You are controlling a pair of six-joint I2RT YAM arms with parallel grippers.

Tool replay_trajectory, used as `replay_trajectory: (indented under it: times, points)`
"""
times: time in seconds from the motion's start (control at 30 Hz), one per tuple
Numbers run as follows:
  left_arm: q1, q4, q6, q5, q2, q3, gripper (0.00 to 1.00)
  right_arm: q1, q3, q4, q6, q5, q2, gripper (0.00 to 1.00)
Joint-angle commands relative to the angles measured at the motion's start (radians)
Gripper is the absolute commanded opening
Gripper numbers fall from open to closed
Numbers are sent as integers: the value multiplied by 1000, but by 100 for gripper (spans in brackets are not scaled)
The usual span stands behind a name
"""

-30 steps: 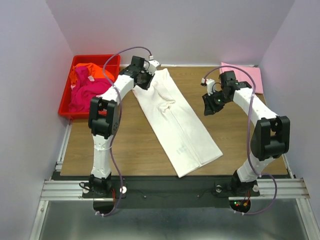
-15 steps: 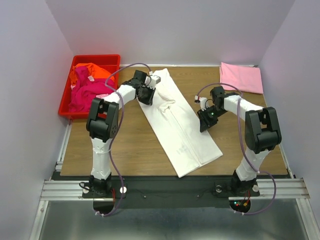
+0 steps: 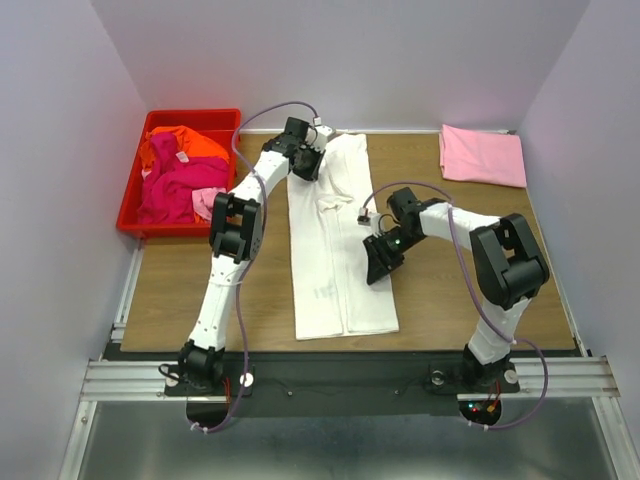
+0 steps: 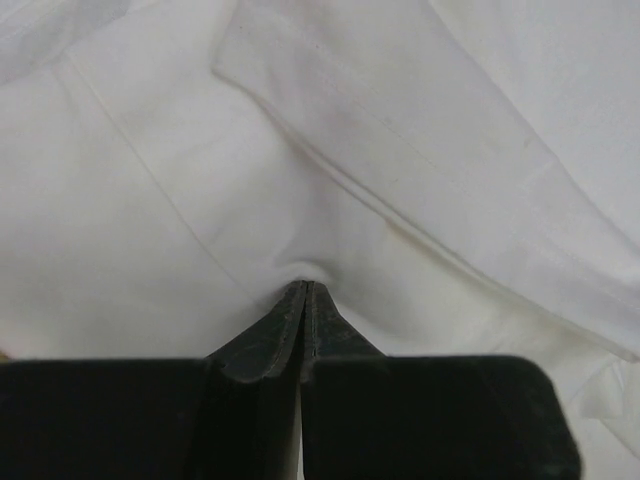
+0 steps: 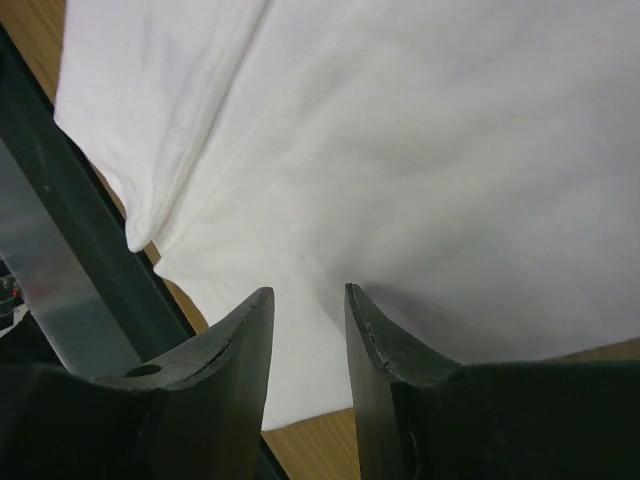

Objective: Fold and stack the t-shirts
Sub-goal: Fold the tshirt

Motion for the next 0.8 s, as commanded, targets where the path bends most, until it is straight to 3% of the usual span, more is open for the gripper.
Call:
replay_trajectory:
  times: [0.0,0.13,0.43,0.6,0.77]
  points:
    - [-9,21,28,-24,-26,7,13,0,117,33,47,-53,-10,41]
    - [-9,163,23,-24,-205,-156,17,-42,272,36,44,23,13,41]
    - [-7,197,30,43,-468,-391,20,-51,578,191,171,197,180,40]
    - [-9,205,5,63,-499,-544,20,-54,778,245,231,274,347,39]
    - [-9,214,-38,76,-457,-577,20,-56,863,308,269,354,450,38]
